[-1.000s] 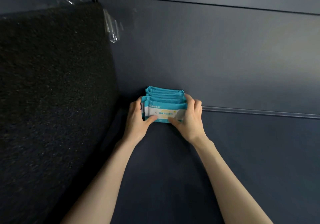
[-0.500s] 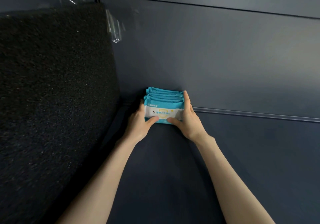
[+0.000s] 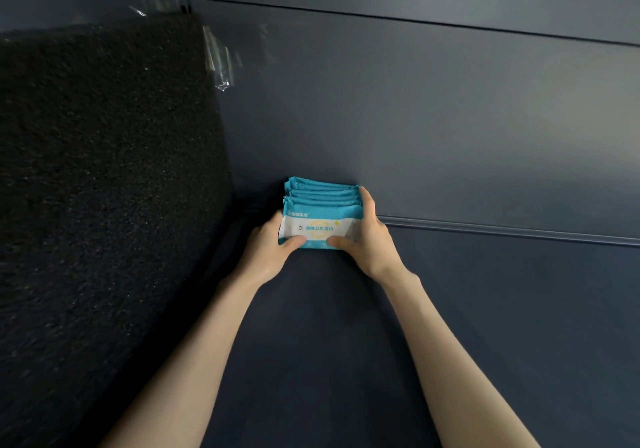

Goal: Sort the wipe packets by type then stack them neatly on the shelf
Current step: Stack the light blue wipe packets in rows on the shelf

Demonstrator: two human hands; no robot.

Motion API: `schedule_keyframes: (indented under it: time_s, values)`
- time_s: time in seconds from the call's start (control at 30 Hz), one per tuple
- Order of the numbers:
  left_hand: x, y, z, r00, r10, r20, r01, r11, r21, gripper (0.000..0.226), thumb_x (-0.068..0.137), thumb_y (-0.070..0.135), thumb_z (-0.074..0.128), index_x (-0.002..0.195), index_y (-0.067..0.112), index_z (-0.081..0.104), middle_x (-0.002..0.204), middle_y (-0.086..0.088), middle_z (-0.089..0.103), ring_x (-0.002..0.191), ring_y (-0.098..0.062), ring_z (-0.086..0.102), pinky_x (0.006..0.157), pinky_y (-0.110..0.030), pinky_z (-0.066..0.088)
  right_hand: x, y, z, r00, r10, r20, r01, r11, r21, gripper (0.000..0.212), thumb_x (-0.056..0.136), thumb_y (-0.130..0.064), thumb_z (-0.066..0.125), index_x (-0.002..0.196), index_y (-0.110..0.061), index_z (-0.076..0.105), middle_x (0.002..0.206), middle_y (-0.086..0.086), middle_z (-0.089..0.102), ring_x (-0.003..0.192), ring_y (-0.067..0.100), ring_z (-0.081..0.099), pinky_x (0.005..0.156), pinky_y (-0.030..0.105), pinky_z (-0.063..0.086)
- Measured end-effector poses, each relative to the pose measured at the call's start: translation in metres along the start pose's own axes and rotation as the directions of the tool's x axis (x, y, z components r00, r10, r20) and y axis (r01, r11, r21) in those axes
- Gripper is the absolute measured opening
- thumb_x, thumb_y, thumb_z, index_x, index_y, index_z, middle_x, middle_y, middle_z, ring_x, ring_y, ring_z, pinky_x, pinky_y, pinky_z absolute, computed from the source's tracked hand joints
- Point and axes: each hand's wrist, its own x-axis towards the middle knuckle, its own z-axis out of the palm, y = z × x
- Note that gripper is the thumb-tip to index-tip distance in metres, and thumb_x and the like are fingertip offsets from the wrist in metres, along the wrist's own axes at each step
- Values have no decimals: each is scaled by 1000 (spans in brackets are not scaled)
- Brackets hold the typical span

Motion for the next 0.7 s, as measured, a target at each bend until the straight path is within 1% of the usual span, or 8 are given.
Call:
schedule_keyframes:
  time_s: [0.1, 0.23, 0.33, 0.4, 0.5, 0.6, 0.63, 0.7]
  values:
    - [1, -3, 4, 1000, 4, 6, -4, 999, 35, 47, 86, 23, 67, 128, 13, 48, 125, 0, 59, 111, -17, 56, 91, -37, 49, 1, -2, -1, 1000, 12, 22, -12, 1000, -16, 103, 83, -21, 72, 151, -25, -7, 140, 3, 47, 126, 26, 45, 101, 36, 38]
    - [10, -3, -1, 998, 22, 56, -20, 999, -40, 60, 80, 18, 74, 131, 15, 42, 127, 4, 56, 116, -11, 52, 96, -31, 45, -2, -5, 0, 999, 4, 36, -2, 998, -59, 104, 87, -22, 68, 150, -20, -15, 139, 6, 48, 124, 29, 47, 104, 42, 37]
    - [15, -1, -6, 993, -2, 121, 16, 993, -117, 61, 77, 10, 76, 128, 16, 44, 122, 7, 56, 115, -9, 53, 94, -25, 43, -2, -5, 1, 1000, 10, 29, -8, 996, -84, 101, 87, -22, 67, 150, -20, -12, 131, 9, 54, 119, 31, 50, 102, 43, 38]
    - [16, -1, -5, 992, -6, 129, 24, 991, -133, 61, 77, 9, 76, 129, 15, 45, 122, 7, 56, 116, -9, 53, 95, -27, 44, -1, -6, 1, 1000, 17, 25, -14, 994, -104, 98, 87, -22, 66, 151, -20, -9, 126, 9, 56, 116, 32, 51, 101, 44, 39]
    - [14, 0, -3, 994, -13, 105, 25, 993, -113, 61, 76, 9, 77, 128, 14, 46, 123, 5, 57, 115, -12, 54, 96, -30, 45, -1, -9, -2, 998, 50, 39, -44, 989, -143, 95, 87, -26, 66, 150, -24, -5, 129, 10, 53, 117, 34, 50, 99, 45, 40]
    - [11, 5, -6, 997, -58, 42, 61, 995, -73, 64, 72, 11, 80, 127, 14, 46, 116, 8, 57, 113, -14, 55, 88, -27, 45, -4, -12, -7, 997, 72, 41, -62, 977, -205, 97, 85, -33, 68, 150, -23, -3, 135, 10, 49, 122, 33, 47, 100, 43, 37]
    - [8, 9, -7, 997, -69, 17, 70, 996, -57, 69, 72, 13, 80, 130, 14, 44, 118, 8, 56, 114, -15, 54, 89, -28, 45, -6, -14, -8, 997, 65, 32, -56, 972, -229, 98, 84, -35, 68, 151, -21, -3, 139, 9, 46, 125, 32, 45, 101, 43, 36]
    - [2, 17, -11, 996, -78, -34, 78, 997, 5, 80, 76, 16, 77, 143, 12, 32, 136, 0, 49, 127, -20, 46, 101, -34, 41, -13, -17, -12, 999, 31, -9, -32, 959, -283, 97, 85, -36, 68, 151, -19, -1, 146, 7, 40, 129, 31, 42, 104, 44, 36]
